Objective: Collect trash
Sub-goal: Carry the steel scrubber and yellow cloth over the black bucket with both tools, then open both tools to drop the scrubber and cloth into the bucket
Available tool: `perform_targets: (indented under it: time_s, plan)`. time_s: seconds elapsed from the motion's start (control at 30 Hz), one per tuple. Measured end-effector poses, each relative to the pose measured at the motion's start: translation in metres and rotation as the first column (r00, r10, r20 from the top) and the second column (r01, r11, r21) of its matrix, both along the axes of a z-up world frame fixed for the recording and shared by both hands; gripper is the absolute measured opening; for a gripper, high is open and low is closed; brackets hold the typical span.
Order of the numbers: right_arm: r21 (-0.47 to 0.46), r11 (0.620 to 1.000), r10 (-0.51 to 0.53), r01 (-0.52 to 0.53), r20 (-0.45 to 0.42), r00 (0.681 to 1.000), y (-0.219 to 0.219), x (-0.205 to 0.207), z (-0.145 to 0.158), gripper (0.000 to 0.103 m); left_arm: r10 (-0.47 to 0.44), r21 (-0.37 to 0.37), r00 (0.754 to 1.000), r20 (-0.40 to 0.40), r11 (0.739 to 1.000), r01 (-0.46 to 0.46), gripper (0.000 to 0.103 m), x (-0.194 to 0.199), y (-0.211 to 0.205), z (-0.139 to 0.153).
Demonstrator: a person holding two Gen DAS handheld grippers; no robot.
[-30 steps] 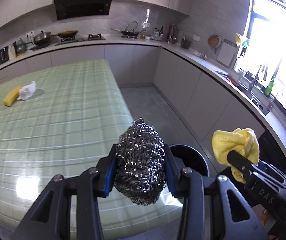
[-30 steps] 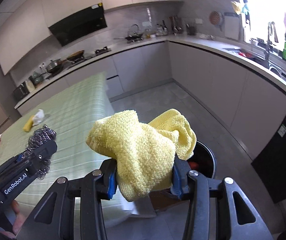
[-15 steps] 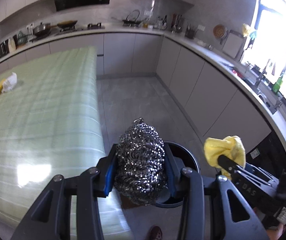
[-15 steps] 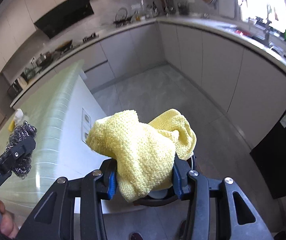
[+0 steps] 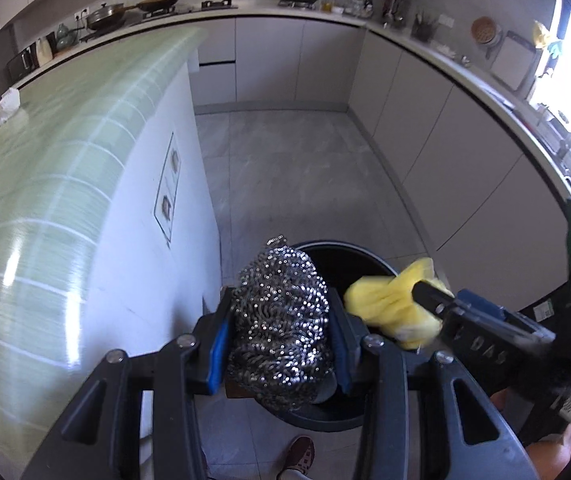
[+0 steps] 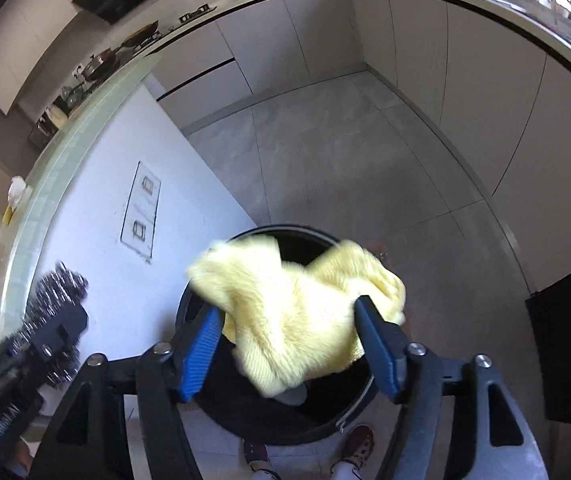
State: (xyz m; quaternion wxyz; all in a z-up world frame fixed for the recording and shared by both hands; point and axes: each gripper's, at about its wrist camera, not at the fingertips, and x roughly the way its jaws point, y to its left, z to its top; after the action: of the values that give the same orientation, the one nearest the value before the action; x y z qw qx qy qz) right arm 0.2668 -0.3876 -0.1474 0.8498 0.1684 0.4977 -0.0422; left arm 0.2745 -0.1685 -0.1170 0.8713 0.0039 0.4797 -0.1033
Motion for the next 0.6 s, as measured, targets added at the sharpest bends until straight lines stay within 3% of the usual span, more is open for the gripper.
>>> perform_targets:
  time_s: [0.2,0.4,0.53,0.6]
  plan:
    - [0.020,1.000,-0.010,0.010,0.032,0.999,-0.019,0.005,-0.006,0.069,0.021,0.008,0.999,-0.033,1.000,-0.021,0.043,0.004,-0.009,-0.017]
    - [-0.013,1.000,-0.025,0.026,0.034,0.999,-0.038,-0.002,-0.003,0.069,-0.018,0.013,0.997,-0.070,1.000,0.019,0.044,0.017,-0.029,-0.033]
    - [-0.036,0.998,-0.053,0.054,0.040,0.998,-0.050,-0.009,0.000,0.069,-0.032,0.030,0.997,-0.074,0.999,0.034,0.050,0.026,-0.045,-0.036]
    - [-0.044,0.997,-0.065,0.067,0.046,0.997,-0.055,-0.013,0.003,0.069,-0.030,0.040,0.997,-0.068,0.999,0.033,0.060,0.029,-0.050,-0.032]
